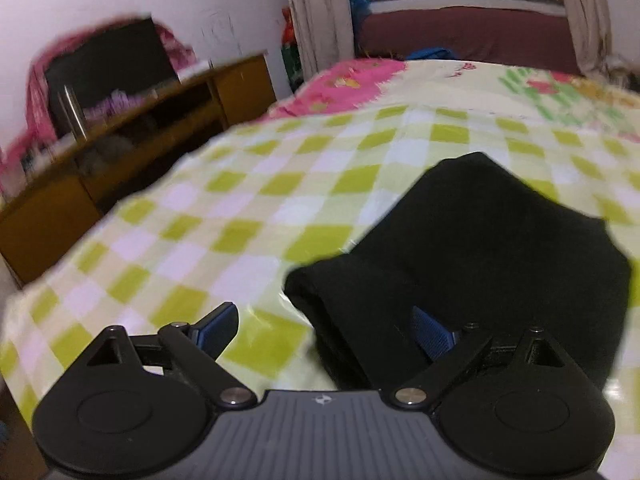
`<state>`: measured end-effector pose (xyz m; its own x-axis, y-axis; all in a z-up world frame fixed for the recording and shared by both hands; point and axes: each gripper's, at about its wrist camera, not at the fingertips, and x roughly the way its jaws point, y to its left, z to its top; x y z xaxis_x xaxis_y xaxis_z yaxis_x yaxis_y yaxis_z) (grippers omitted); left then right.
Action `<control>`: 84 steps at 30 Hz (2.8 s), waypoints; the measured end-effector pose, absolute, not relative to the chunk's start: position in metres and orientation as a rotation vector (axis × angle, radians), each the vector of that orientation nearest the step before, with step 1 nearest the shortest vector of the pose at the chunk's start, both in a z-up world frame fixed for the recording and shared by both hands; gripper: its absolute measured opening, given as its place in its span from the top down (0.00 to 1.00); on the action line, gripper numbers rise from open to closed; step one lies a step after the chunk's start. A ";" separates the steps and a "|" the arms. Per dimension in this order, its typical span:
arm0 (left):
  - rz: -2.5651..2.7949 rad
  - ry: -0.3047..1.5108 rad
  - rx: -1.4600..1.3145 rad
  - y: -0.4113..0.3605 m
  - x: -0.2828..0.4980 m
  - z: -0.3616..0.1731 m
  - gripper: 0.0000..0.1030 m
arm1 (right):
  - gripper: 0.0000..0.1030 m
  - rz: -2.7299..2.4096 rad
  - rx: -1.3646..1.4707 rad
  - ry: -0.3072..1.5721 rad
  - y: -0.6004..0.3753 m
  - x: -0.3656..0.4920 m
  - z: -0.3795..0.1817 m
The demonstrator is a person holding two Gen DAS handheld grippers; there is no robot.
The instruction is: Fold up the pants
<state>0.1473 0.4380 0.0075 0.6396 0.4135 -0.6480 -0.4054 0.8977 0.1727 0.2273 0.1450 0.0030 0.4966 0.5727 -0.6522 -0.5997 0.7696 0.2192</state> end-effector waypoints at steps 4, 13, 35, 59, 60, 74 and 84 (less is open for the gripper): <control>0.549 0.729 -0.024 0.434 0.132 0.023 0.00 | 0.56 0.722 0.030 0.805 0.115 0.193 0.008; 0.706 0.807 -0.131 0.428 0.050 0.002 0.09 | 0.52 0.727 0.123 0.818 0.054 0.124 0.017; 0.469 0.623 -0.138 0.221 -0.064 0.040 0.00 | 0.49 0.759 0.133 0.816 0.034 0.030 0.013; 0.498 0.617 -0.126 0.206 -0.076 0.039 0.00 | 0.47 0.806 0.113 0.838 0.041 0.014 0.006; 0.497 0.617 -0.124 0.206 -0.076 0.039 0.00 | 0.46 0.809 0.112 0.838 0.042 0.013 0.006; 0.499 0.610 -0.089 0.197 -0.077 0.040 0.00 | 0.44 0.820 0.108 0.844 0.042 0.008 0.004; 0.515 0.602 -0.082 0.196 -0.081 0.042 0.00 | 0.44 0.805 0.119 0.839 0.039 0.008 0.004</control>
